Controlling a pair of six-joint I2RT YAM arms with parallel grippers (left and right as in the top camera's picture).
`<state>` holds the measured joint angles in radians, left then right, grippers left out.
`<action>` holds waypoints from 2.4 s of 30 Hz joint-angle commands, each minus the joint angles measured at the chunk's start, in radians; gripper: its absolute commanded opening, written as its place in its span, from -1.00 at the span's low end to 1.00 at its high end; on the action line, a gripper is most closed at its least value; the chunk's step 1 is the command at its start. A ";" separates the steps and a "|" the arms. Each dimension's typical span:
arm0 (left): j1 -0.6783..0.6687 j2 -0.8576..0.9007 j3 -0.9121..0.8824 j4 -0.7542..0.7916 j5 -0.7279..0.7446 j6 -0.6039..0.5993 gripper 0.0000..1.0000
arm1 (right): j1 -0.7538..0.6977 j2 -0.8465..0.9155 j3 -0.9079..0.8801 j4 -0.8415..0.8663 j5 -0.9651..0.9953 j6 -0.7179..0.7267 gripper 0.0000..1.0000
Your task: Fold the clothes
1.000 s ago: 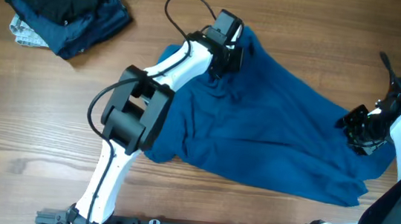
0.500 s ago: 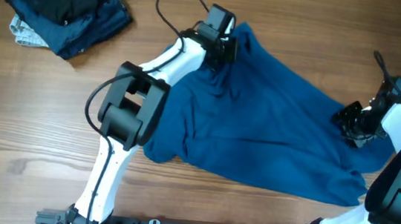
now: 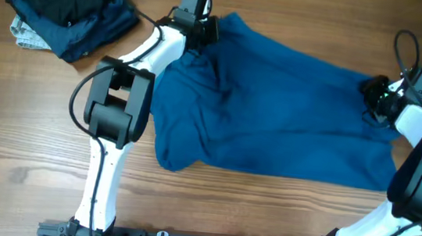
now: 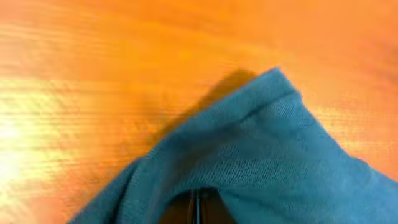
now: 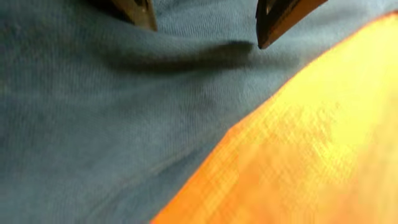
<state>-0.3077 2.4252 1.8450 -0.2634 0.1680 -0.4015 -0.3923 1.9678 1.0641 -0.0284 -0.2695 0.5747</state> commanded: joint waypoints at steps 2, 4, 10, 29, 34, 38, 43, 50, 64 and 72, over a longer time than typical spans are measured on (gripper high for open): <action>0.036 0.045 0.003 0.048 -0.055 0.004 -0.91 | 0.026 0.153 -0.010 0.103 0.015 0.003 0.04; 0.043 0.059 0.003 0.055 -0.062 0.004 -0.89 | 0.048 0.200 0.028 0.140 -0.019 0.005 0.04; 0.086 0.075 0.003 0.067 -0.144 0.005 -0.86 | 0.142 0.329 0.275 0.058 -0.028 -0.019 0.16; 0.180 -0.052 0.330 -0.296 -0.132 0.170 0.99 | 0.156 0.180 0.889 -0.762 0.280 -0.182 0.92; 0.154 -0.176 0.370 -0.529 -0.102 0.150 1.00 | 0.159 0.046 0.889 -0.984 0.252 -0.174 0.93; 0.110 -0.264 0.370 -0.778 -0.046 0.074 1.00 | 0.162 0.009 0.889 -1.217 0.173 -0.180 0.94; 0.057 -0.266 0.364 -1.044 -0.024 0.042 1.00 | 0.177 0.011 0.818 -1.305 0.136 -0.179 0.94; -0.028 -0.261 0.296 -1.181 0.045 0.057 1.00 | 0.198 0.014 0.651 -1.175 0.102 -0.111 0.99; -0.188 -0.261 -0.118 -1.053 0.040 0.048 0.88 | 0.199 0.026 0.576 -1.062 0.123 0.002 0.99; -0.122 -0.246 -0.143 -1.000 -0.061 0.049 0.83 | 0.199 0.026 0.575 -1.048 0.122 -0.008 0.99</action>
<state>-0.4629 2.1628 1.7073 -1.2747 0.1638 -0.3466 -0.1959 1.9797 1.6424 -1.0760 -0.1528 0.5571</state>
